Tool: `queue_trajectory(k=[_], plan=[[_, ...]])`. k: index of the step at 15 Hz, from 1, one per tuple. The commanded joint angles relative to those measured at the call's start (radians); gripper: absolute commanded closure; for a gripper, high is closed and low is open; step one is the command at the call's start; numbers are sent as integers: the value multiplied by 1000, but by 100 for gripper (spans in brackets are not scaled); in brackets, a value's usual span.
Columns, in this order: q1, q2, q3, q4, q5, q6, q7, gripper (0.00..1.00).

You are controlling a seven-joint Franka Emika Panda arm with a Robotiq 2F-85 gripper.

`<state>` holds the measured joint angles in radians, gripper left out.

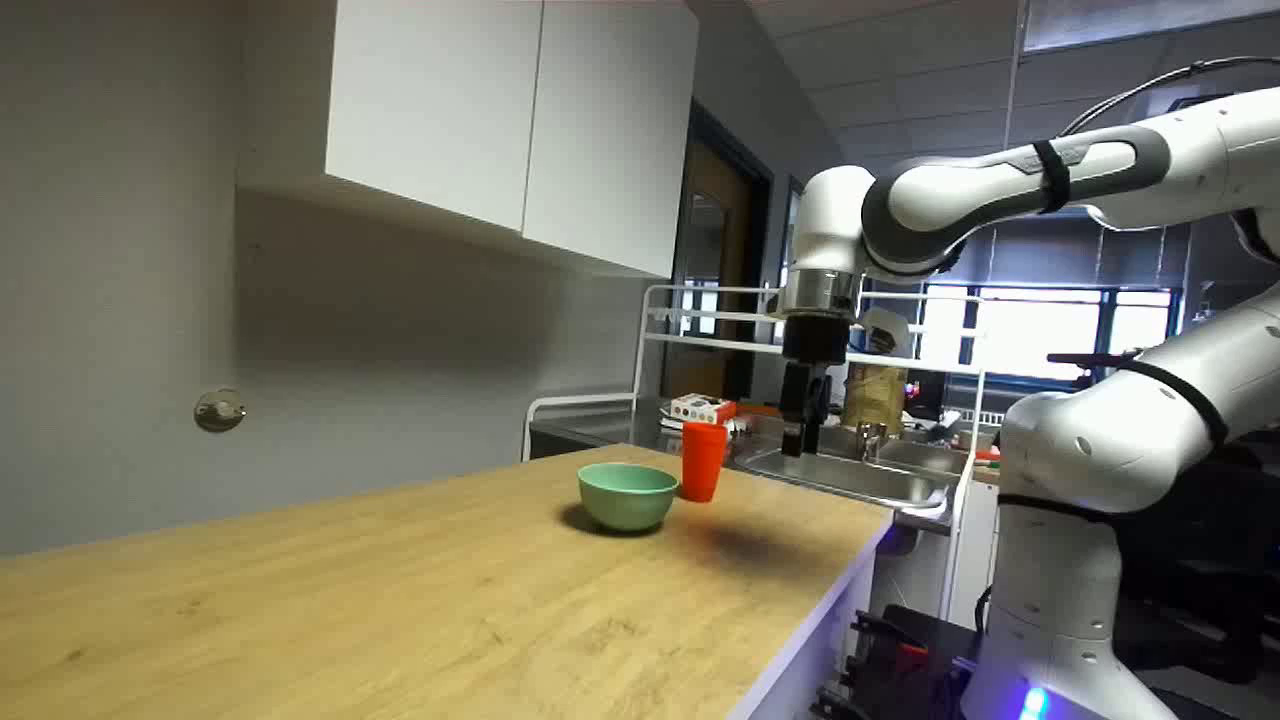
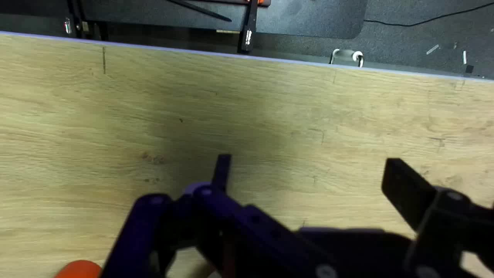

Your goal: Pour the contents of the orange cup into the green bowl

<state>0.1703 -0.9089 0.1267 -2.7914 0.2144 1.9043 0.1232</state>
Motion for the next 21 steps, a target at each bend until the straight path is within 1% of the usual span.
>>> queue_trajectory(k=[1, 14, 17, 21], plan=[[-7, 0, 5, 2, 4, -3, -5, 0], [-7, 1, 3, 4, 6, -4, -6, 0], [-19, 2, 3, 12, -5, 6, -3, 0], [-59, 6, -2, 43, -33, 34, 6, 0]])
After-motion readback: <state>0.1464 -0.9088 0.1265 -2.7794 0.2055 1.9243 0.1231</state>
